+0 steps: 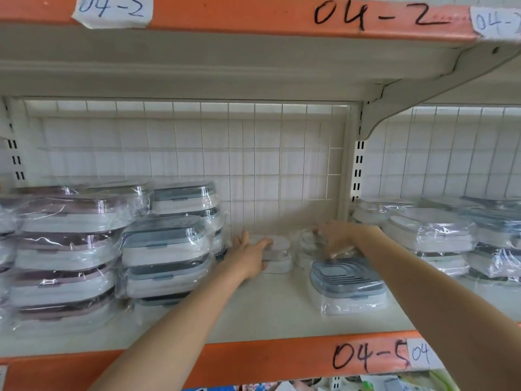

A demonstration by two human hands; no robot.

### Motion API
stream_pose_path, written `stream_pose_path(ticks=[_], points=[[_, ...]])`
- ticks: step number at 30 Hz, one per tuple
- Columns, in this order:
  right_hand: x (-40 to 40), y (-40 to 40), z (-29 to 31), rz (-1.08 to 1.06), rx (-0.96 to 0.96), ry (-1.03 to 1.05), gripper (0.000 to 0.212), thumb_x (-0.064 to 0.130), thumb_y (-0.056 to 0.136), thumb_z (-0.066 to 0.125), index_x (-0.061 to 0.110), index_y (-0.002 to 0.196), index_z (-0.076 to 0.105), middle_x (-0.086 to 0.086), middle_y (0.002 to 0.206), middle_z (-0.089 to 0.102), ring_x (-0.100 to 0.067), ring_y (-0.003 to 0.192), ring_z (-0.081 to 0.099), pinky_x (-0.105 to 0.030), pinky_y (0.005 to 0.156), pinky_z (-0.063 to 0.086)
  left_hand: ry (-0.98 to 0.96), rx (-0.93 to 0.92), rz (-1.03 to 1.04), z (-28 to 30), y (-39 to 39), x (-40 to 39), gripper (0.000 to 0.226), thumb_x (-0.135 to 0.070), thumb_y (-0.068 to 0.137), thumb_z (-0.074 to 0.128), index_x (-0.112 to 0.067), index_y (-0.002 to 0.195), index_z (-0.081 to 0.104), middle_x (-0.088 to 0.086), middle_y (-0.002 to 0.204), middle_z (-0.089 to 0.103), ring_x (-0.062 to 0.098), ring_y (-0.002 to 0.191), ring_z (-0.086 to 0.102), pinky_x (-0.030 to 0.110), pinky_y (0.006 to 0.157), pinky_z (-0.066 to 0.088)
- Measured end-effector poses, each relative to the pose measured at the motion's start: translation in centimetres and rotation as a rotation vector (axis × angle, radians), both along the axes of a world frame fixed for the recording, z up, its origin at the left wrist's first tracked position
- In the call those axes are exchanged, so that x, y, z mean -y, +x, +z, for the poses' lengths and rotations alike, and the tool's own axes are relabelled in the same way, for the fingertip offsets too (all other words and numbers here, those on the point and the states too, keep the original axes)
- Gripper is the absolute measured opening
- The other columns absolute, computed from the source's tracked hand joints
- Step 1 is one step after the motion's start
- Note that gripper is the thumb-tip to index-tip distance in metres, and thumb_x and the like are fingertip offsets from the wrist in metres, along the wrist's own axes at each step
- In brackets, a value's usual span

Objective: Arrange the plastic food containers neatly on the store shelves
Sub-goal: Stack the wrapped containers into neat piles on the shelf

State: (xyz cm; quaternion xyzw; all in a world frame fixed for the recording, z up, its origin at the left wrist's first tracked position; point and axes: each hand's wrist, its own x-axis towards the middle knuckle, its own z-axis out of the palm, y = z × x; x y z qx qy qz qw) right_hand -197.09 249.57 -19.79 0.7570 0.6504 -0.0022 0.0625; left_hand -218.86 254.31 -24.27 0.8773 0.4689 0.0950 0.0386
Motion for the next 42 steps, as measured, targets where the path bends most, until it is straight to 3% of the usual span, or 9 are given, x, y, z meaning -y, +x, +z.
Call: stream_pose_path(ticks=[5,9,13,18,22,28,34,38,42], points=[[0.3,-0.5,1.6,-0.005,0.072,0.100,0.092,0.032,0.070,0.076,0.019,0.145,0.026,-0.011,0.143,0.031,-0.033,0.132,0.031,-0.048,0.106,0.034,0.054,0.035,0.067,-0.2,0.3,0.6,0.060,-0.029,0.093,0.052,-0.007,0.142,0.025,0.015,0.145,0.031,0.033,0.133,0.031,0.039,0.108,0.029],[1.0,0.0,0.4,0.007,-0.093,-0.004,0.076,0.022,0.080,0.067,0.018,0.146,0.029,-0.007,0.146,0.038,-0.027,0.130,0.039,-0.041,0.108,0.034,0.137,0.134,0.009,0.3,0.6,2.5,0.050,-0.025,0.092,0.051,-0.007,0.136,0.033,0.013,0.139,0.032,0.030,0.133,0.028,0.036,0.105,0.029],[1.4,0.2,-0.3,0.010,-0.157,-0.037,0.069,0.017,0.087,0.063,0.024,0.146,0.028,0.000,0.146,0.040,-0.022,0.132,0.039,-0.038,0.111,0.030,0.094,0.304,-0.247,1.4,1.8,5.5,0.043,-0.039,0.094,0.051,-0.016,0.130,0.046,0.005,0.132,0.041,0.020,0.128,0.036,0.028,0.094,0.032],[2.8,-0.5,2.8,-0.048,-0.088,0.053,0.062,0.008,0.089,0.052,0.021,0.146,0.032,-0.006,0.151,0.033,-0.025,0.136,0.033,-0.031,0.110,0.028,-0.047,0.241,-0.430,2.0,4.5,8.3,0.069,-0.062,0.085,0.054,-0.016,0.136,0.046,0.005,0.140,0.045,0.021,0.130,0.039,0.028,0.098,0.032],[6.4,0.3,6.2,-0.065,-0.054,0.202,0.049,0.005,0.091,0.041,0.019,0.138,0.046,-0.007,0.145,0.040,-0.024,0.131,0.040,-0.028,0.102,0.034,-0.130,0.150,-0.419,1.1,5.7,9.0,0.078,-0.062,0.080,0.062,-0.009,0.135,0.042,0.007,0.138,0.046,0.023,0.121,0.047,0.035,0.099,0.039],[12.3,3.7,8.8,-0.209,-0.135,0.242,0.037,0.025,0.102,0.036,0.009,0.130,0.054,-0.011,0.135,0.052,-0.026,0.125,0.047,-0.034,0.105,0.034,-0.274,0.037,-0.404,2.9,4.9,8.0,0.071,-0.048,0.078,0.071,-0.014,0.131,0.038,0.001,0.134,0.045,0.017,0.118,0.046,0.034,0.098,0.041],[14.3,4.1,7.1,-0.256,-0.146,0.198,0.038,0.019,0.101,0.037,0.003,0.134,0.046,-0.012,0.140,0.046,-0.027,0.128,0.043,-0.031,0.105,0.032,-0.158,0.028,-0.378,2.1,6.3,9.4,0.086,-0.062,0.068,0.072,-0.012,0.129,0.040,0.003,0.129,0.047,0.019,0.111,0.048,0.029,0.086,0.041],[14.7,4.8,6.8,-0.154,-0.175,0.159,0.073,0.031,0.085,0.063,0.020,0.147,0.027,-0.005,0.153,0.028,-0.026,0.138,0.026,-0.044,0.114,0.022,-0.098,0.139,-0.327,1.9,6.3,9.4,0.082,-0.062,0.060,0.078,-0.016,0.120,0.047,-0.002,0.120,0.051,0.018,0.105,0.050,0.028,0.082,0.043],[14.8,6.1,6.8,-0.174,-0.039,0.060,0.103,0.052,0.072,0.072,0.032,0.150,0.008,-0.003,0.159,0.006,-0.030,0.145,0.003,-0.055,0.114,0.004,-0.066,0.119,-0.287,2.1,5.3,8.9,0.068,-0.064,0.057,0.077,-0.020,0.102,0.052,-0.006,0.103,0.049,0.012,0.090,0.048,0.028,0.075,0.044]])
